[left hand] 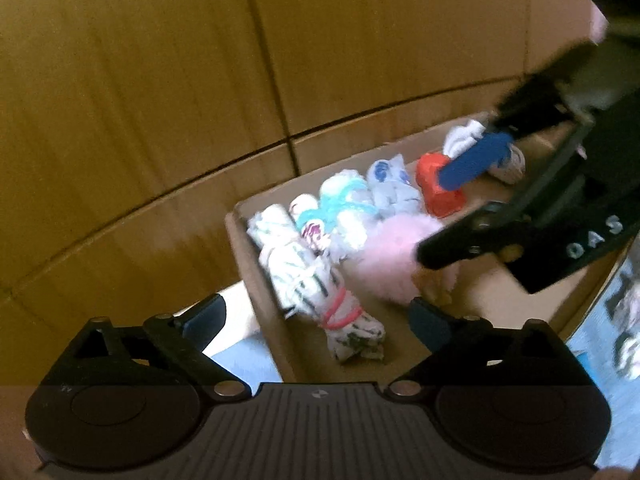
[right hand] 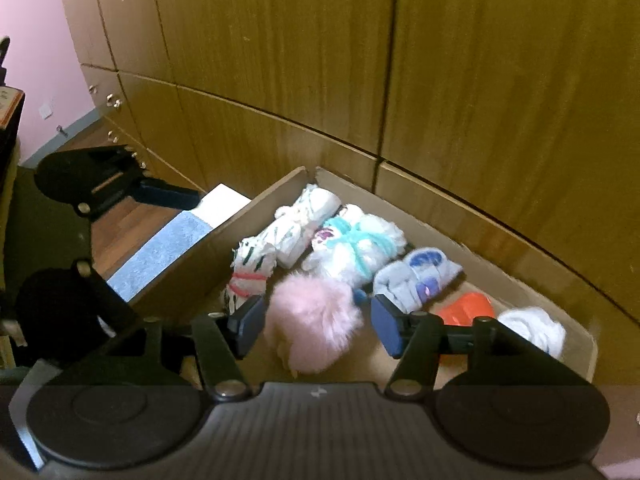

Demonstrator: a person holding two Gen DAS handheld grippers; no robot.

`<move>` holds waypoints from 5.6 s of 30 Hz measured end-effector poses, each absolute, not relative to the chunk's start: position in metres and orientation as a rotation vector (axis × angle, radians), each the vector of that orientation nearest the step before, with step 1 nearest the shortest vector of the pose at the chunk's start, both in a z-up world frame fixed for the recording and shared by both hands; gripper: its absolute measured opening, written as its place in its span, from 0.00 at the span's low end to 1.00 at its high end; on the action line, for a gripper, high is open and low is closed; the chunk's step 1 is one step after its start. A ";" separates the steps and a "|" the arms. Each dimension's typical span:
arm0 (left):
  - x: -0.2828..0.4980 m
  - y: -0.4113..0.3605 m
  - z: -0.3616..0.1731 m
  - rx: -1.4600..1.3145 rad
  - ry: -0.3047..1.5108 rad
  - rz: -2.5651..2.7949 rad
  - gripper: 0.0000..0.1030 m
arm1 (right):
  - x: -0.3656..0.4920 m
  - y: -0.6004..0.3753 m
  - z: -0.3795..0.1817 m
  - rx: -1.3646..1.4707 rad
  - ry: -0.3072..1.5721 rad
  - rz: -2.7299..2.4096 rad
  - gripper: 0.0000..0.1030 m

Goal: Organize objects
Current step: 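Carry both held bundles into the cardboard tray and open both grippers, then withdraw both open grippers from the tray back over the clothes pile, then grasp the white-pink sock bundle with the right gripper while the left approaches the clear plastic bag, then carry the clear plastic bag with the left gripper while the right carries the white-pink sock into the tray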

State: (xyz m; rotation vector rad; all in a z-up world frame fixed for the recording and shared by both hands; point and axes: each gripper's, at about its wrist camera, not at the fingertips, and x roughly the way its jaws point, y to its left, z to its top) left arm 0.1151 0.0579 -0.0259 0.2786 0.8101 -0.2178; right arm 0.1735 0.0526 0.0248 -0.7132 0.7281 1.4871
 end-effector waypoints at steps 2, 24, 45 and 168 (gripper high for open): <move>0.114 0.065 -0.022 0.202 0.839 -0.195 0.97 | 0.175 0.050 0.022 -0.720 0.738 1.465 0.61; 0.086 0.051 -0.002 0.112 0.897 -0.056 0.97 | 0.164 0.029 0.016 -0.715 0.781 1.349 0.67; -0.018 0.080 -0.021 0.017 0.796 0.104 0.99 | 0.140 -0.113 0.031 -0.403 0.679 1.291 0.82; 0.178 -0.038 -0.054 0.190 0.902 -0.258 0.62 | 0.253 0.024 -0.032 -0.720 0.689 1.415 0.34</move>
